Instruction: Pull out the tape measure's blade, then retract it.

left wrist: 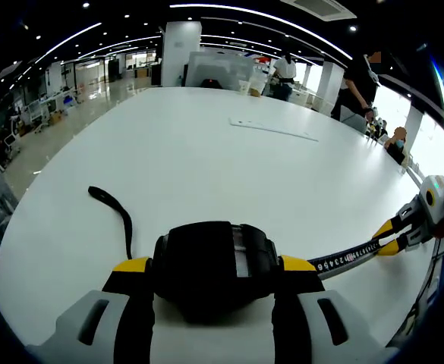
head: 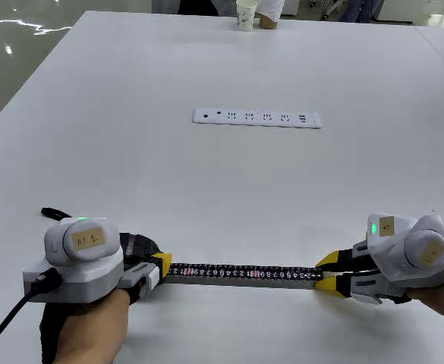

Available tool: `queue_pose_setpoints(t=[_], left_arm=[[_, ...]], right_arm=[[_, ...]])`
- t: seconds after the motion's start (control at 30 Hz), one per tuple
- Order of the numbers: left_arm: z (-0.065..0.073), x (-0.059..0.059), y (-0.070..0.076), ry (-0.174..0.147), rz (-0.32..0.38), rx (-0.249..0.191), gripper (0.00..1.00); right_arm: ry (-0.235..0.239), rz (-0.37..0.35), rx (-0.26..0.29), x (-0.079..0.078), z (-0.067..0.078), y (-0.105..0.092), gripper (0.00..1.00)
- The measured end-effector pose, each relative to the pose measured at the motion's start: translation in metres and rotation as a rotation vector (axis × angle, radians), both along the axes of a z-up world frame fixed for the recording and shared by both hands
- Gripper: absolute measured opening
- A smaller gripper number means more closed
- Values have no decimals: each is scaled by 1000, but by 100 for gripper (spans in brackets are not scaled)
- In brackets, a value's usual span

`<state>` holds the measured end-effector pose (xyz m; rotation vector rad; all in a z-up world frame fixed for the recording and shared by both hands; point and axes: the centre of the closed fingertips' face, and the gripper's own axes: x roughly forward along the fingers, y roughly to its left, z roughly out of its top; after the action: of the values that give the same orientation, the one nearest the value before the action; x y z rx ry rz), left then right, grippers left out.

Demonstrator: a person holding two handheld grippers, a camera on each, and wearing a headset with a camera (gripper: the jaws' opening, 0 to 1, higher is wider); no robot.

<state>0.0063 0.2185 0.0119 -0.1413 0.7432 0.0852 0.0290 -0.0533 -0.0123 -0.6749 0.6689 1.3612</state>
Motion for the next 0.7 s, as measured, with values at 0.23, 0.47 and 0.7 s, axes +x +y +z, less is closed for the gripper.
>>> queue_pose_setpoints(t=[0.23,0.47,0.7], left_arm=[[0,0,0,2,0,-1,57],[0,0,0,5,0,-3,57],[0,0,0,6,-2,-4,58]], right_arm=[[1,0,0,0,0,0,9],[3,1,5,0,1,1,9],[3,8,3,-1,1,5,9]])
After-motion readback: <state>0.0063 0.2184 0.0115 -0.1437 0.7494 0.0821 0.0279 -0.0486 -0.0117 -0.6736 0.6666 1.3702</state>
